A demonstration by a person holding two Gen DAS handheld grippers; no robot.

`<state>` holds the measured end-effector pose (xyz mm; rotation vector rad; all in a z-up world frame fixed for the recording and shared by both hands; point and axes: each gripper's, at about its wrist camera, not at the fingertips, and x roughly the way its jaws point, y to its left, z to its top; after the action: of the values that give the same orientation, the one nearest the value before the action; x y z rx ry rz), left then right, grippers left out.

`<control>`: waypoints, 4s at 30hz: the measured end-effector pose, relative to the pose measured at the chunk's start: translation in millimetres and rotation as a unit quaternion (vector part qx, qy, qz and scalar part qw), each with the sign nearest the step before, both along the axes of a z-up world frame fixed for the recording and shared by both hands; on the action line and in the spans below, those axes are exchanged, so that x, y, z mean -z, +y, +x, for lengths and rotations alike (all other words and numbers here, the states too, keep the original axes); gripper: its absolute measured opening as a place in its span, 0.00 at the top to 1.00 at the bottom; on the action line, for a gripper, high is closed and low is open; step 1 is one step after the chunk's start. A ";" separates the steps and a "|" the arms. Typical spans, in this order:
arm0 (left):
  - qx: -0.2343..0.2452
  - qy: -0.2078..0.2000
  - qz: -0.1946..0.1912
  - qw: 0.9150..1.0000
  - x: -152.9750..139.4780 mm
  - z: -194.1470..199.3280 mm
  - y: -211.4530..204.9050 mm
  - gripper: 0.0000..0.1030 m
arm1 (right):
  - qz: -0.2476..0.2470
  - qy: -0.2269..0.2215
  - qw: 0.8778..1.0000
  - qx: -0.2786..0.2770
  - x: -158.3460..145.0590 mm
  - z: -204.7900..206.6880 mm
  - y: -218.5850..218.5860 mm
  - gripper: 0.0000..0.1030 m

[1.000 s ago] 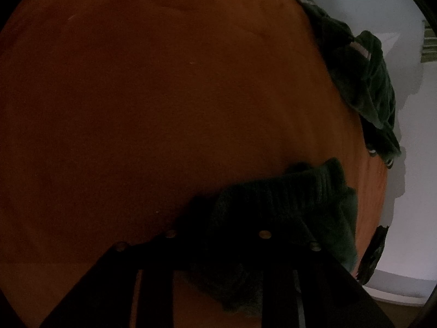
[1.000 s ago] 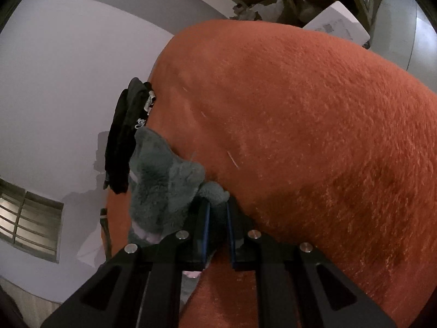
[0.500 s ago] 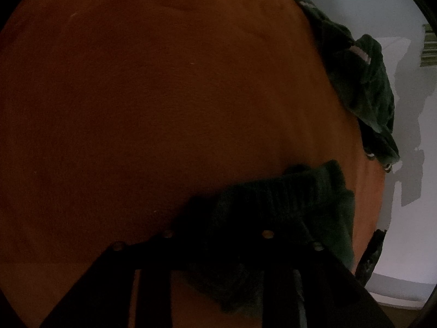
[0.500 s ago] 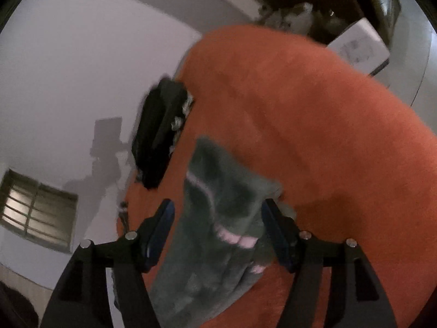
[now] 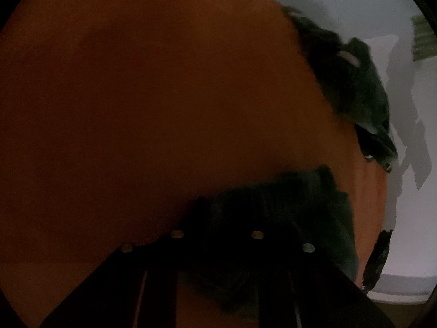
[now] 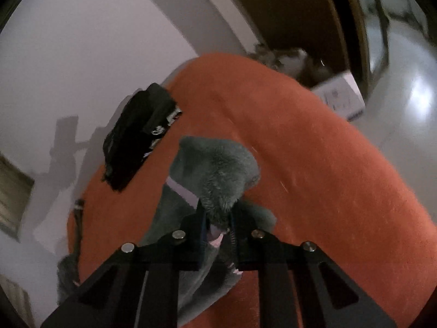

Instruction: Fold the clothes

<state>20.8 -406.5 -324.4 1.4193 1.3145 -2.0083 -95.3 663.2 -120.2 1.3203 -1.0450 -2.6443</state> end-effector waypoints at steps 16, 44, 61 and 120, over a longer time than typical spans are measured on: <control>0.008 -0.014 -0.033 0.999 -21.8 -2.5 -16.5 0.83 | 0.004 -0.098 0.995 -0.005 39.6 -12.3 -0.4 0.74; 0.332 0.025 -0.116 0.936 -57.8 -134.5 55.4 0.83 | 0.116 -0.012 0.984 -0.138 -11.8 6.6 -129.2 0.48; 0.307 0.024 -0.164 0.937 -70.6 -128.5 55.9 0.97 | 0.059 -0.055 0.992 -0.099 2.4 13.4 -105.8 0.48; 0.206 0.067 -0.122 0.969 -117.8 40.6 8.4 0.49 | 0.073 -0.044 0.924 -0.374 -21.1 -32.0 -347.6 0.45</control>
<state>61.4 -398.1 -206.6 1.5554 0.8252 -2.4714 -127.3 315.6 -99.2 1.4816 -0.2397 -2.1090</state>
